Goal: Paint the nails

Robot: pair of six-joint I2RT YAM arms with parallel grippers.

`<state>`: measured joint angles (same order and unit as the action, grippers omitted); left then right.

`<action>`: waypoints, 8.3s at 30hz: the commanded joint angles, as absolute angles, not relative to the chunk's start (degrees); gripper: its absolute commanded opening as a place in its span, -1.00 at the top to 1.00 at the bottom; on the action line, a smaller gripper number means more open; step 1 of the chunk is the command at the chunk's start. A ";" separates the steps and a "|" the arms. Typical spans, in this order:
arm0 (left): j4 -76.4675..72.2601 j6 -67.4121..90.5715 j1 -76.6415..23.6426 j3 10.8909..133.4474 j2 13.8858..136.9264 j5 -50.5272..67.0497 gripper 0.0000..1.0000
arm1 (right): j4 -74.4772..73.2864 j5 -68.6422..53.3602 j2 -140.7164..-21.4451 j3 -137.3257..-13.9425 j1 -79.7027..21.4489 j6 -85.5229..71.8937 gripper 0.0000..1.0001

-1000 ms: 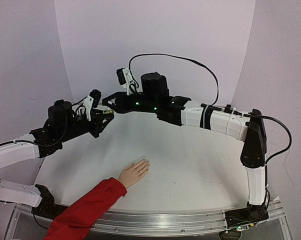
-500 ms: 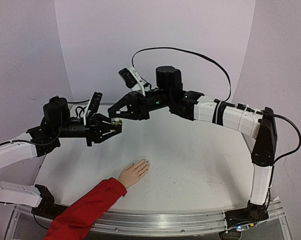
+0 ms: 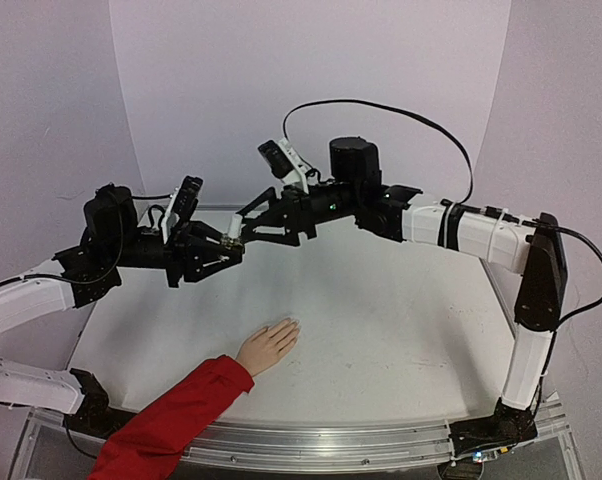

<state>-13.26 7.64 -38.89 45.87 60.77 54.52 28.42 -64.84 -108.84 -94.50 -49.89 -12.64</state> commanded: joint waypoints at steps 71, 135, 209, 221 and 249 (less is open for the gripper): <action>-11.47 0.14 -38.67 44.16 54.97 23.23 1.00 | 26.19 -38.60 -104.73 -95.23 -53.81 -10.71 -0.62; -9.32 -4.00 -38.76 46.16 53.72 41.59 1.00 | 33.77 -57.10 -106.83 -94.67 -53.71 -7.16 0.43; -2.20 -18.61 -40.52 46.01 60.44 2.81 1.00 | -4.16 -30.30 -124.01 -126.93 -54.10 -9.53 0.37; -2.20 -18.37 -40.53 45.71 59.54 2.47 1.00 | -3.63 -28.90 -122.33 -123.64 -54.12 -10.54 0.05; -2.15 -17.67 -40.52 45.24 58.18 3.06 1.00 | 6.58 -31.69 -116.11 -113.31 -54.09 -13.59 0.26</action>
<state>1.02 -18.06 -40.25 43.27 60.16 2.83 1.89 -29.76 -120.70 -113.93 -53.78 -12.97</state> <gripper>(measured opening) 0.218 0.351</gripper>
